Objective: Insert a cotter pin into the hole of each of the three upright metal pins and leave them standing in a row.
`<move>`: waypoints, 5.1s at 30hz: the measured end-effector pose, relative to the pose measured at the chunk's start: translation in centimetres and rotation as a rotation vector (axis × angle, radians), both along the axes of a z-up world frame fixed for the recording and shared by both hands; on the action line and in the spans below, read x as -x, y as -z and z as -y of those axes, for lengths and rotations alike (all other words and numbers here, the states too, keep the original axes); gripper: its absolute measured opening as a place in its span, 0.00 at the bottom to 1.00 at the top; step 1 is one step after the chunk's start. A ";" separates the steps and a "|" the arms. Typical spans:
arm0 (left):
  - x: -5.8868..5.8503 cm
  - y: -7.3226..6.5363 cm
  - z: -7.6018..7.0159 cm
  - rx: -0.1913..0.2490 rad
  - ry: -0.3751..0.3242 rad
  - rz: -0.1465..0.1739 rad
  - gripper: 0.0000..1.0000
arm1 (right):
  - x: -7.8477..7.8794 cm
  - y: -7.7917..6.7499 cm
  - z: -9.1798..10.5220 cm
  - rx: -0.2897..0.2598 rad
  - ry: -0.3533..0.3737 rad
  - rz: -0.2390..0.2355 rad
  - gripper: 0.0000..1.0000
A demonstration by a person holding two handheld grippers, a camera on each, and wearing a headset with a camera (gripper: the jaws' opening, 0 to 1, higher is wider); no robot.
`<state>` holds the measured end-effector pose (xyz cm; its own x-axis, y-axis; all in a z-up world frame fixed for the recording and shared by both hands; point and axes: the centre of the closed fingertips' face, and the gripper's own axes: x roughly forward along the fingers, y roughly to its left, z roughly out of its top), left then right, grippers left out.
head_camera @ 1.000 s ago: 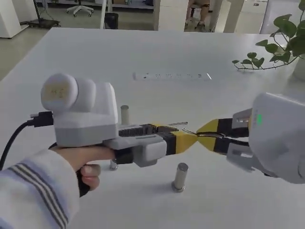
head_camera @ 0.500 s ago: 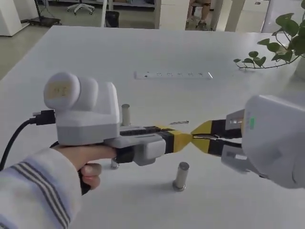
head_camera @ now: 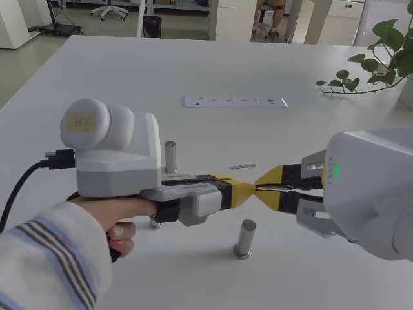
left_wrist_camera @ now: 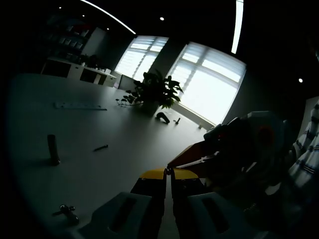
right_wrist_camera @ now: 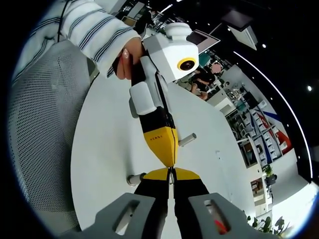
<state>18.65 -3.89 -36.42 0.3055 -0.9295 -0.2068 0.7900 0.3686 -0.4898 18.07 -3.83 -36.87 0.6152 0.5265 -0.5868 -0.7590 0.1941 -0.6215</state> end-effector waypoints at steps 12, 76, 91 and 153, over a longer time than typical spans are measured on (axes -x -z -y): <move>0.4 0.0 -0.6 0.006 -0.009 -0.068 0.00 | 0.5 -0.1 -0.6 -0.010 -0.023 -0.010 0.00; 5.1 0.7 -0.2 -0.295 0.367 0.542 0.00 | 4.5 2.2 -0.4 -0.428 -0.009 -0.520 0.00; 5.4 1.9 0.3 -0.313 0.376 0.509 0.01 | 5.2 2.2 0.4 -0.369 -0.063 -0.506 0.00; 0.4 7.0 1.6 -0.508 0.369 0.403 0.10 | 2.0 7.5 4.0 -0.353 0.062 -0.558 0.00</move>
